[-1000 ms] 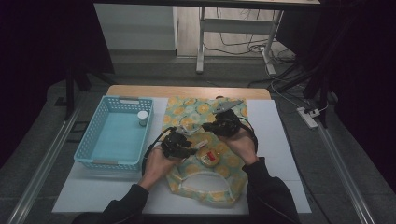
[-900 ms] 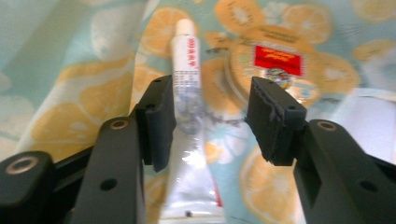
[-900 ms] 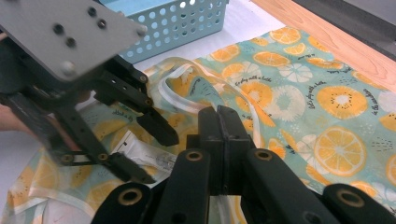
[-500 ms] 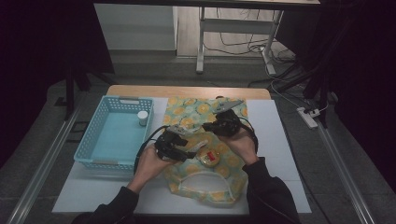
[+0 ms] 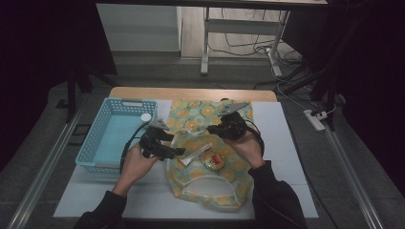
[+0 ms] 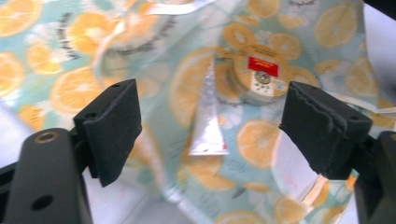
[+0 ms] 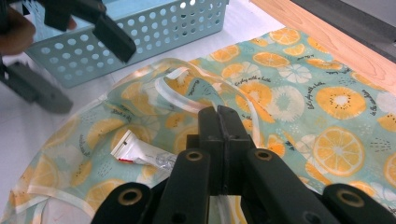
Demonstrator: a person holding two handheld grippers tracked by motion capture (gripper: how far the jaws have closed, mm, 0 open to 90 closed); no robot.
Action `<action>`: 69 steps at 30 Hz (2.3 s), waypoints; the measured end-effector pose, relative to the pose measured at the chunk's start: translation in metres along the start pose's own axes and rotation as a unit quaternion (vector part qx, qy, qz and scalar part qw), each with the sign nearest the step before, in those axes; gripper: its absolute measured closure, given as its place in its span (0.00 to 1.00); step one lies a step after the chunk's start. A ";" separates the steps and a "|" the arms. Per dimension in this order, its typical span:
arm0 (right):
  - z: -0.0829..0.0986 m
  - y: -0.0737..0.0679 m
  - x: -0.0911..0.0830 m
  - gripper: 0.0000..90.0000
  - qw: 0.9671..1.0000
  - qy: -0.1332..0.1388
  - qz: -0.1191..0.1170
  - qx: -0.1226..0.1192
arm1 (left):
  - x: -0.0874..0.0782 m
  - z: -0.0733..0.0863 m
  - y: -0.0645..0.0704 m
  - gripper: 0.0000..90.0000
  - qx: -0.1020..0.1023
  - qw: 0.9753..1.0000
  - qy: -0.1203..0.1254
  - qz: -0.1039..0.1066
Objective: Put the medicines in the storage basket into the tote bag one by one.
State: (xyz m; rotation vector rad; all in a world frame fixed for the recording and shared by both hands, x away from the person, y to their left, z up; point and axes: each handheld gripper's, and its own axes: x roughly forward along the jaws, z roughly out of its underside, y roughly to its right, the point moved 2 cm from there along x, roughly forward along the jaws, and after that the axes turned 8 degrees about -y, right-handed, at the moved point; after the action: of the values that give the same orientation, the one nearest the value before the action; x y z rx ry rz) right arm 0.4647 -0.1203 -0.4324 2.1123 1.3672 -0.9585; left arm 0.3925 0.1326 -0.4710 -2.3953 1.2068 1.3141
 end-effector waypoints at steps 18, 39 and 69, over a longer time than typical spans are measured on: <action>0.000 0.000 0.000 1.00 1.000 -0.001 0.001 -0.001 | -0.039 0.025 -0.049 0.04 -0.048 0.997 -0.006 -0.056; 0.000 -0.001 0.000 1.00 1.000 0.002 0.002 -0.002 | -0.052 0.032 -0.109 0.01 -0.083 0.989 -0.021 -0.118; -0.001 0.000 -0.003 1.00 1.000 0.006 0.003 -0.005 | -0.009 0.010 -0.161 0.06 -0.111 0.976 -0.081 -0.169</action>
State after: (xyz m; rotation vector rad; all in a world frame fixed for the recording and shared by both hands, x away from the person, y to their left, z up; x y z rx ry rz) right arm 0.4643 -0.1213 -0.4299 2.1173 1.3687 -0.9373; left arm 0.4981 0.2491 -0.5066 -2.4371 0.6044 1.5561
